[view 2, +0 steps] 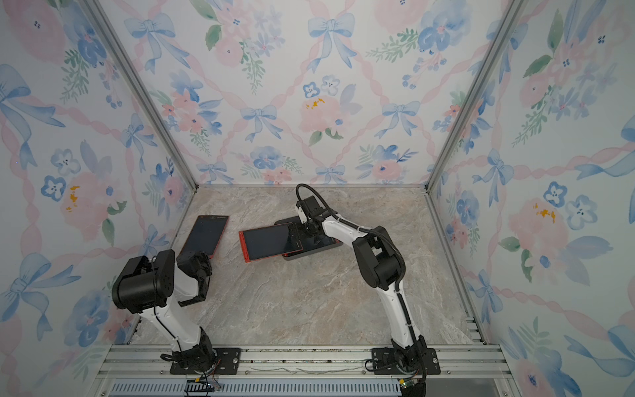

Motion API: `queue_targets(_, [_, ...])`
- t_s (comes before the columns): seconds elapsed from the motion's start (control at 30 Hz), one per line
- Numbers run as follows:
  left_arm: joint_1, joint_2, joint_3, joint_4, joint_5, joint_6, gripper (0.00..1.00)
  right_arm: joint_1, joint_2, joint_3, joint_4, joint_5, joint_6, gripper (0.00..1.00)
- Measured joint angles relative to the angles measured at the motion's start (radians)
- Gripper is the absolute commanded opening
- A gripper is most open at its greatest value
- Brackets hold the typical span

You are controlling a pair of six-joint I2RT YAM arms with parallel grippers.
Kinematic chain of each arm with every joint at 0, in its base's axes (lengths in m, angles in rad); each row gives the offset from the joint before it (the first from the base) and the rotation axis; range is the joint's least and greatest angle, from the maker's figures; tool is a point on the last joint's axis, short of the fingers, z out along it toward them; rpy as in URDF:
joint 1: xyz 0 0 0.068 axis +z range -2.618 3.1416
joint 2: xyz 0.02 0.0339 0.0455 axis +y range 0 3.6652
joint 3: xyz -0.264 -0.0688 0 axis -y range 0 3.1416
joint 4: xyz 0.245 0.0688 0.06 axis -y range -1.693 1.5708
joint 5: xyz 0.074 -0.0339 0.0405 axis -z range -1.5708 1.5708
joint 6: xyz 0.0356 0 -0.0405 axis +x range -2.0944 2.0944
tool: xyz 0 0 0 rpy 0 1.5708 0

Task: Take out the writing tablet from the storage box
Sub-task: Place the writing tablet at the center of the board.

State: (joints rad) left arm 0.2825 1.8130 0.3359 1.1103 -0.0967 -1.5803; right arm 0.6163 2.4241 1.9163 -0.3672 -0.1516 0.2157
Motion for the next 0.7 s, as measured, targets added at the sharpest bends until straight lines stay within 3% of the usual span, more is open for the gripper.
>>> queue_targets(0.07, [0.002,0.0,0.002,0.023,0.001,-0.005,0.52,0.0,0.0,0.0,0.0,0.0,0.0,1.0])
queue_targets(0.13, [0.003,-0.006,0.004,0.045,0.0,-0.011,0.64,0.0,0.0,0.0,0.0,0.0,0.0,1.0])
queue_targets(0.37, [0.006,-0.065,-0.047,0.072,-0.014,-0.034,0.87,0.0,0.004,0.01,-0.012,0.0,0.0,1.0])
queue_targets(0.5, [0.006,-0.107,-0.083,0.079,-0.02,-0.053,0.98,0.0,0.005,0.011,-0.014,0.0,0.0,1.0])
queue_targets(0.7, [0.006,-0.191,-0.102,-0.01,-0.02,-0.059,0.98,0.0,0.006,0.014,-0.015,0.0,0.0,1.0])
